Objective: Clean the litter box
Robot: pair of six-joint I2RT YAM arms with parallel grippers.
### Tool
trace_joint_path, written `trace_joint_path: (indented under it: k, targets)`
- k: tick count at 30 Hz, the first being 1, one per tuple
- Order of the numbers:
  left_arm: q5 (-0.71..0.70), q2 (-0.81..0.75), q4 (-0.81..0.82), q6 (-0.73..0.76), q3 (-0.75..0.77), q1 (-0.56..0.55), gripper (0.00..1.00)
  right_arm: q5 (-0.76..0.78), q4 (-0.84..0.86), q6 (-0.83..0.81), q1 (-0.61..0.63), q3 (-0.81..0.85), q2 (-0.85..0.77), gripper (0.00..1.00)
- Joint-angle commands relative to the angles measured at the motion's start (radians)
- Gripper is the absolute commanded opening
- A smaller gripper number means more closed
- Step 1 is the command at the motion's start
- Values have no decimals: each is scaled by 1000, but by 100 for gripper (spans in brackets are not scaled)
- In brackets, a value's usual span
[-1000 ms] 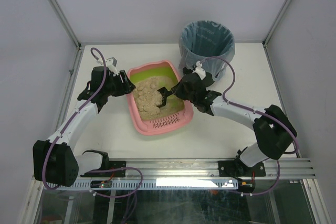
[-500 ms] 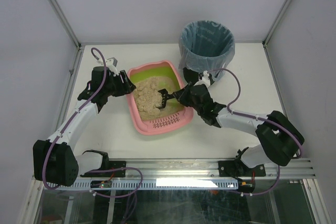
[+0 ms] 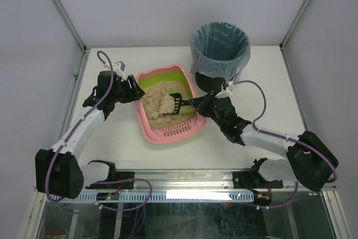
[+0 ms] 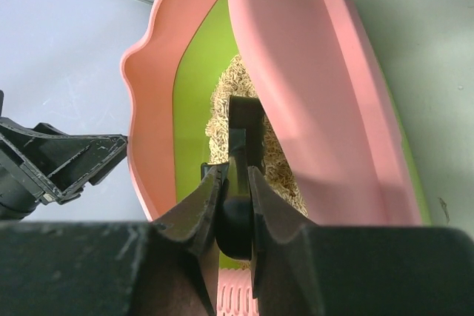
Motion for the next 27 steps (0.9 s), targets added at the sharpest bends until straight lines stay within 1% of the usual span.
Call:
trace_joint_path:
  k: [1, 6, 9, 12, 13, 14, 16, 17, 20, 21, 23, 24, 26, 27]
  targets:
    - [15, -5, 32, 8, 32, 9, 54, 20, 190, 80, -16, -13, -65, 0]
    - [17, -3, 31, 8, 32, 9, 54, 17, 184, 79, -50, -34, -111, 0]
    - [16, -3, 31, 8, 32, 8, 54, 25, 184, 108, -64, -49, -135, 0]
    - [17, 4, 31, 7, 36, 9, 54, -59, 208, 79, -61, -15, -108, 0]
    - [18, 6, 31, 7, 38, 9, 54, -56, 207, 65, -65, -20, -112, 0]
    - [18, 6, 31, 8, 38, 10, 54, -21, 179, 64, -74, -34, -143, 0]
    - [14, -1, 31, 8, 34, 9, 54, 16, 147, 99, -111, -69, -192, 0]
    - [8, -7, 31, 8, 31, 8, 54, 1, 158, 108, -118, -71, -193, 0]
    - [-1, -10, 31, 8, 33, 9, 54, -117, 191, 65, -107, -19, -140, 0]
    - [0, -7, 31, 8, 38, 8, 54, -99, 185, 64, -112, -25, -153, 0]
    - [3, -9, 30, 9, 38, 9, 54, -25, 138, 114, -144, -62, -205, 0]
    - [2, -13, 31, 8, 31, 9, 54, -37, 153, 115, -152, -67, -204, 0]
    - [-5, -19, 31, 6, 25, 9, 54, -147, 169, 75, -133, -9, -143, 0]
    - [-4, -17, 32, 7, 28, 8, 54, -165, 177, 62, -119, 10, -122, 0]
